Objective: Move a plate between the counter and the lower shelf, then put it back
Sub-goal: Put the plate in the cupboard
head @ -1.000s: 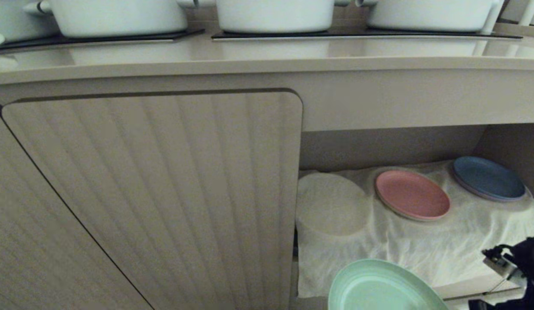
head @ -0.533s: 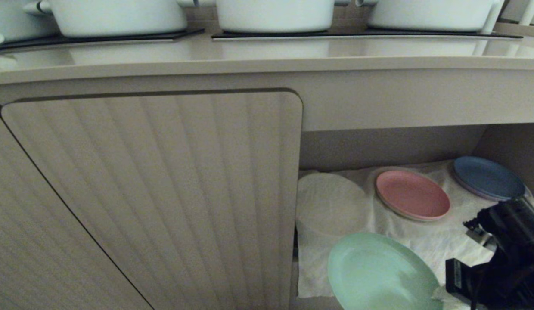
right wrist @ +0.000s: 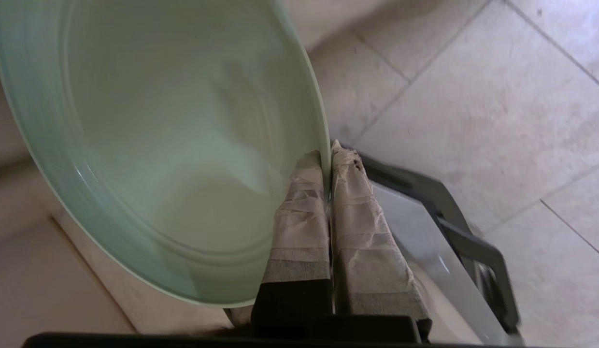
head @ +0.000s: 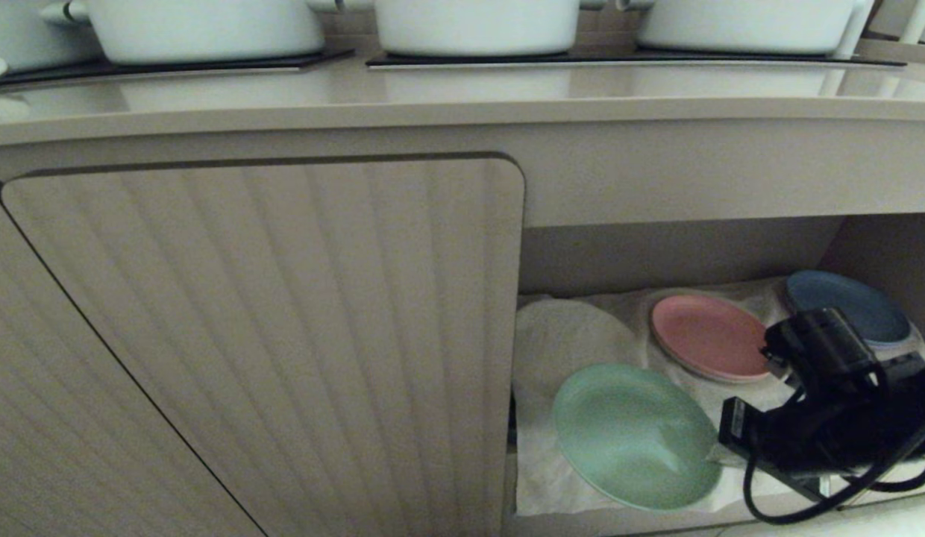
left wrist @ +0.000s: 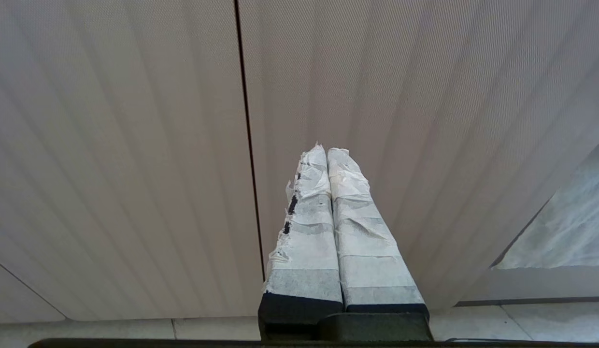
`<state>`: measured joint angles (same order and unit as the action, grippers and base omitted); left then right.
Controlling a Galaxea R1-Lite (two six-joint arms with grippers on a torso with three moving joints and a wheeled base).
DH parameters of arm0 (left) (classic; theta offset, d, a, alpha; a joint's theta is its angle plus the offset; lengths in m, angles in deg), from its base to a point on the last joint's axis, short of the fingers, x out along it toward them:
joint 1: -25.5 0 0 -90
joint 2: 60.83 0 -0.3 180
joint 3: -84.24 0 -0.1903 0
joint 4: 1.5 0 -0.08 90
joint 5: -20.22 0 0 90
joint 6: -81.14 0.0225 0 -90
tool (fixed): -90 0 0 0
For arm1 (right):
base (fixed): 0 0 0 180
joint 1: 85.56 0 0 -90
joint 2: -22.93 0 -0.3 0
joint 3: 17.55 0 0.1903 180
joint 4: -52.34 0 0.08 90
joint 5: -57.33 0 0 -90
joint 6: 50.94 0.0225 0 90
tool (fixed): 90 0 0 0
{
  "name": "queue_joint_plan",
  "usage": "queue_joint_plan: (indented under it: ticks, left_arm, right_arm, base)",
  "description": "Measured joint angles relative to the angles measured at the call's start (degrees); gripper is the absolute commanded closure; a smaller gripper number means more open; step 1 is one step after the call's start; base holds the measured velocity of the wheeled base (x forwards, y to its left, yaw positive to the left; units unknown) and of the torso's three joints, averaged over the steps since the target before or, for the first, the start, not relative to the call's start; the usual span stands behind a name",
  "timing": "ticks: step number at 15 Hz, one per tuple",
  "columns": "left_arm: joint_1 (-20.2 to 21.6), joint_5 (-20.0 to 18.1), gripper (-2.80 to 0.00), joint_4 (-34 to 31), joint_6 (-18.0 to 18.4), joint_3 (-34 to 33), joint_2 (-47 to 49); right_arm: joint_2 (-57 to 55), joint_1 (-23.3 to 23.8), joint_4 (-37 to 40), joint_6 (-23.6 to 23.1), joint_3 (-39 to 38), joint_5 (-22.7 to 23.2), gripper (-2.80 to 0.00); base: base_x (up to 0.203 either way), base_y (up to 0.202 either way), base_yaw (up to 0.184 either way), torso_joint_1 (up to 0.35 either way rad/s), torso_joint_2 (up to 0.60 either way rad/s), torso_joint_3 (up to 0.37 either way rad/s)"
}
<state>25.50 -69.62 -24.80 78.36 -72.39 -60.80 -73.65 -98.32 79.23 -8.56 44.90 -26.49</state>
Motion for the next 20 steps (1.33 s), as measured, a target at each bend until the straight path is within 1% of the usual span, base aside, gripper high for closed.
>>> queue_joint_plan:
  ticks: [5, 7, 9, 11, 16, 20]
  left_arm:
    - [0.0, 0.0, 0.00, 0.0, 0.0, 0.0, 0.0]
    - [0.0, 0.0, 0.00, 0.0, 0.0, 0.0, 0.0]
    - [0.0, 0.0, 0.00, 0.0, 0.0, 0.0, 0.0]
    - [0.0, 0.0, 0.00, 0.0, 0.0, 0.0, 0.0]
    - [0.0, 0.0, 0.00, 0.0, 0.0, 0.0, 0.0]
    - [0.0, 0.0, 0.00, 0.0, 0.0, 0.0, 0.0]
  right_arm:
    - [-5.4, 0.0, 0.0, 1.1, 5.7, -1.6, 0.00]
    - [-7.1, -0.1, 0.1, 2.7, 8.2, -1.8, 0.00]
    - [-9.2, -0.2, 0.3, 5.1, 10.6, -3.7, 0.00]
    - [-11.1, -0.6, 0.3, 6.4, 12.8, -5.0, 0.00]
    - [-14.0, -1.9, 0.4, 10.6, 18.1, -5.1, 0.00]
    - [-15.8, -3.2, 0.0, 12.0, 20.3, -5.2, 0.00]
  base:
    - [0.000, 0.000, 0.000, 0.000, 0.00, 0.000]
    - [0.000, 0.000, 0.000, 0.000, 0.00, 0.000]
    - [0.000, 0.000, 0.000, 0.000, 0.00, 0.000]
    - [0.000, 0.000, 0.000, 0.000, 0.00, 0.000]
    - [0.000, 0.000, 0.000, 0.000, 0.00, 0.000]
    - [0.000, 0.000, 0.000, 0.000, 0.00, 0.000]
